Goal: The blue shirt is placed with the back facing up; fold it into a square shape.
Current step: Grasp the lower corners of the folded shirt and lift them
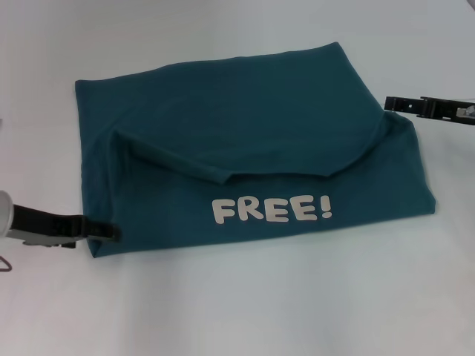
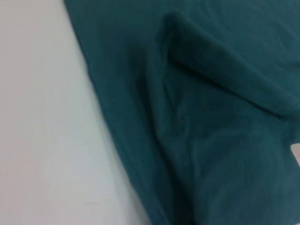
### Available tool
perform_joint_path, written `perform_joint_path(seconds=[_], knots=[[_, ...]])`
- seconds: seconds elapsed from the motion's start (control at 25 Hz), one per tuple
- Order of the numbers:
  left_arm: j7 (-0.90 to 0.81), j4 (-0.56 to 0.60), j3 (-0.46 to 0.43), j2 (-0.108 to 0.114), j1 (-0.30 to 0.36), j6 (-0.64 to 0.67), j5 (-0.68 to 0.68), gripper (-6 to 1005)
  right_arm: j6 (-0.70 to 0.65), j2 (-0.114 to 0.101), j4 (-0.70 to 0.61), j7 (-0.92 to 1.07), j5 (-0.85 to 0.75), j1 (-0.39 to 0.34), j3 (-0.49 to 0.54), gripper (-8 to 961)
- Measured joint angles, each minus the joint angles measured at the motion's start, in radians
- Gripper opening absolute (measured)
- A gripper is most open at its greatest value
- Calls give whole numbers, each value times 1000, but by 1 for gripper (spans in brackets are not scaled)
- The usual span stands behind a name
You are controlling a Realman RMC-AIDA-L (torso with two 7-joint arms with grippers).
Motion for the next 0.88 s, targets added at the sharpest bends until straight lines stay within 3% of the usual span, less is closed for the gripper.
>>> perform_joint_path(seconds=[0.88], knots=[[25, -109, 37, 11, -41, -84, 15, 915, 1, 6, -1, 0, 0, -6, -2, 925]])
